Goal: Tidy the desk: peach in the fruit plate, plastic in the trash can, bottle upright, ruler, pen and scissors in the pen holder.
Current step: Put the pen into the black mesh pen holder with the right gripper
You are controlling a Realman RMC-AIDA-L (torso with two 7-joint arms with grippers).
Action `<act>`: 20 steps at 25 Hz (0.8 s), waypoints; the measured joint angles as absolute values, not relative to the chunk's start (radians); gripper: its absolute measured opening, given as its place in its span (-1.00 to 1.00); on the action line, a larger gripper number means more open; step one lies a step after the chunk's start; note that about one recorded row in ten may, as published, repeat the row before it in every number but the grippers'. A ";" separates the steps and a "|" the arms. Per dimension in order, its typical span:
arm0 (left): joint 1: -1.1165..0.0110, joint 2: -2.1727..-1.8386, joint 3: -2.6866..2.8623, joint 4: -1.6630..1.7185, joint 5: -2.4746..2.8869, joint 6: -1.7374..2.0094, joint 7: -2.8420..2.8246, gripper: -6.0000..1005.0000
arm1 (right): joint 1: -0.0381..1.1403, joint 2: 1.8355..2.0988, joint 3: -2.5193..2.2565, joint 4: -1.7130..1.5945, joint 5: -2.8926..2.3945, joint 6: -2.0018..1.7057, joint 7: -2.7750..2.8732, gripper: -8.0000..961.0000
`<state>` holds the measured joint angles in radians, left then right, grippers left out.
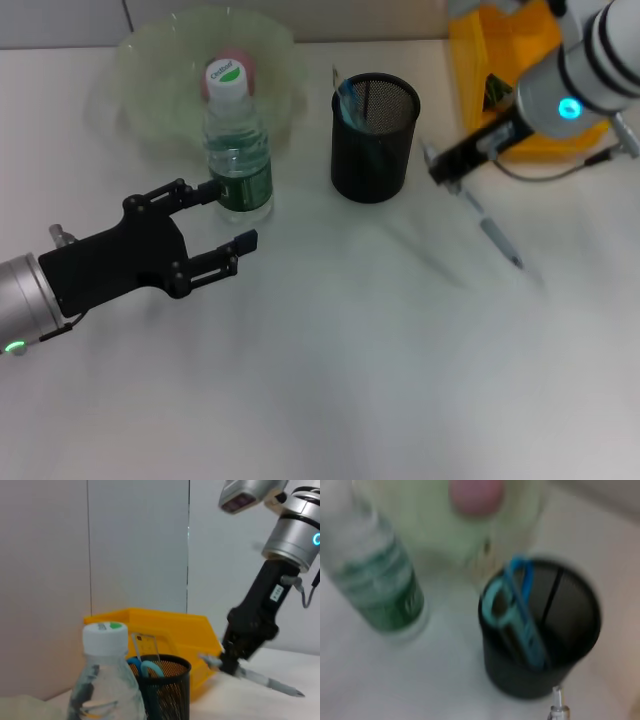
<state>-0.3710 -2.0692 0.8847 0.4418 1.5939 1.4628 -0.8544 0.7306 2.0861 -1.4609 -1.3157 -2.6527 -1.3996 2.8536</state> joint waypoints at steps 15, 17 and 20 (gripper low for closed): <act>-0.336 -2.068 0.882 0.442 1.557 1.522 -0.854 0.50 | 0.504 2.084 -1.437 -1.636 -2.337 -1.170 2.638 -0.74; -0.333 -2.068 0.881 0.442 1.557 1.523 -0.855 0.50 | 0.475 2.085 -1.441 -1.616 -2.300 -1.102 2.583 -0.74; -0.330 -2.069 0.877 0.441 1.556 1.527 -0.856 0.50 | 0.457 2.086 -1.454 -1.587 -2.291 -1.034 2.558 -0.74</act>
